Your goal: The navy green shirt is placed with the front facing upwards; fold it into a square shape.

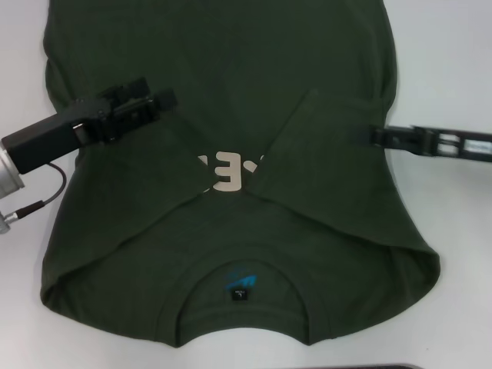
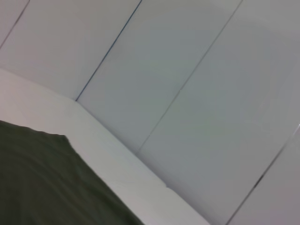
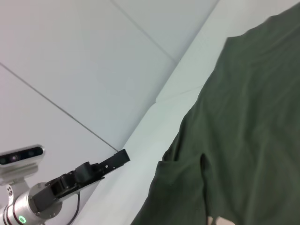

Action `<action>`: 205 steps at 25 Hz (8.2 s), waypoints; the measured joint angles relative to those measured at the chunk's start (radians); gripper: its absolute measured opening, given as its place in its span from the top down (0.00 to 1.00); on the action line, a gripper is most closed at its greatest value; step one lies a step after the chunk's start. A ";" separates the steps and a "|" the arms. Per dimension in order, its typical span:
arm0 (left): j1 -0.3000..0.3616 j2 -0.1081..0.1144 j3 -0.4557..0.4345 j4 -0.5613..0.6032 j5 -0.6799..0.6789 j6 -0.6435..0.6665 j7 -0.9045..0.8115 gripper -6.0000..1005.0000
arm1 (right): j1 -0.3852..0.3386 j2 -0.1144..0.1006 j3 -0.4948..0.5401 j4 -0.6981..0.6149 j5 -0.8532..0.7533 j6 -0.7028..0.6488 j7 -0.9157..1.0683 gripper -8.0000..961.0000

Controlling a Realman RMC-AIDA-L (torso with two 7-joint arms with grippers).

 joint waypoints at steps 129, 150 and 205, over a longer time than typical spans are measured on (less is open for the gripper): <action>0.009 -0.002 0.003 -0.004 0.000 0.029 0.010 0.12 | -0.049 -0.008 0.121 -0.250 -0.558 -0.202 0.655 0.32; 0.009 -0.002 0.003 -0.004 0.000 0.025 0.017 0.12 | -0.042 -0.018 0.120 -0.221 -0.563 -0.184 0.672 0.58; -0.003 0.005 0.003 -0.004 -0.005 0.035 -0.026 0.12 | -0.181 -0.040 0.306 -0.140 -0.552 -0.196 0.391 0.95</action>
